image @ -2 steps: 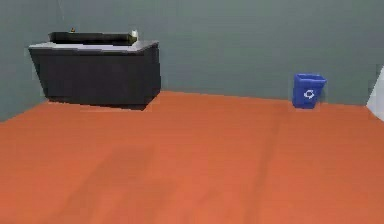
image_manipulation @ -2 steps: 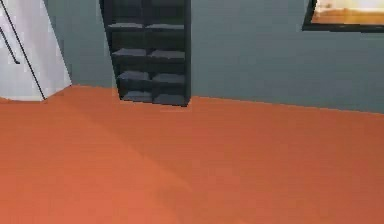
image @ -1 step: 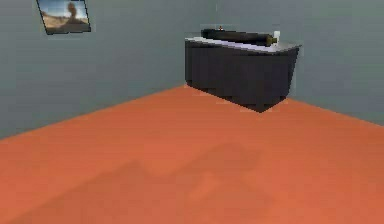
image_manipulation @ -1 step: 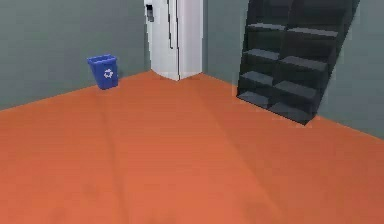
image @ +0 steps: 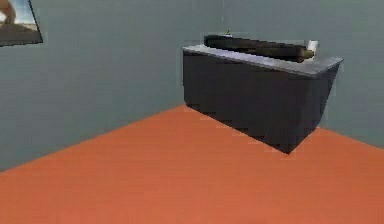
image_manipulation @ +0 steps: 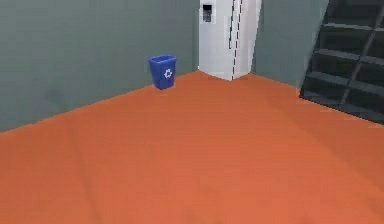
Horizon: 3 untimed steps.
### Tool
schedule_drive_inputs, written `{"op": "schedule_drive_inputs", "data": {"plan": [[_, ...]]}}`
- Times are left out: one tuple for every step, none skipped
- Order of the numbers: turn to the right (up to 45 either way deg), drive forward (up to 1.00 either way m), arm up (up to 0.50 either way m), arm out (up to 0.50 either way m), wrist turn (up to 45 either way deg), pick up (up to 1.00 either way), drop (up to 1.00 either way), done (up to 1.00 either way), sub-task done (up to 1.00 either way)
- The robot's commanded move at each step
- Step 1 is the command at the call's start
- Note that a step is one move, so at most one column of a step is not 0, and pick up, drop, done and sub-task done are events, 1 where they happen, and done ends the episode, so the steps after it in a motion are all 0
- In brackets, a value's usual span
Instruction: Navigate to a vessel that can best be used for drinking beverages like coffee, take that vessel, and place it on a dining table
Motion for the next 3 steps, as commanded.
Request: {"op": "schedule_drive_inputs", "data": {"plan": [[0.0,1.0,0.0,0.0,0.0,0.0,0.0,0.0,0.0],[0.0,1.0,0.0,0.0,0.0,0.0,0.0,0.0,0.0],[-3.0,0.0,0.0,0.0,0.0,0.0,0.0,0.0,0.0]]}}
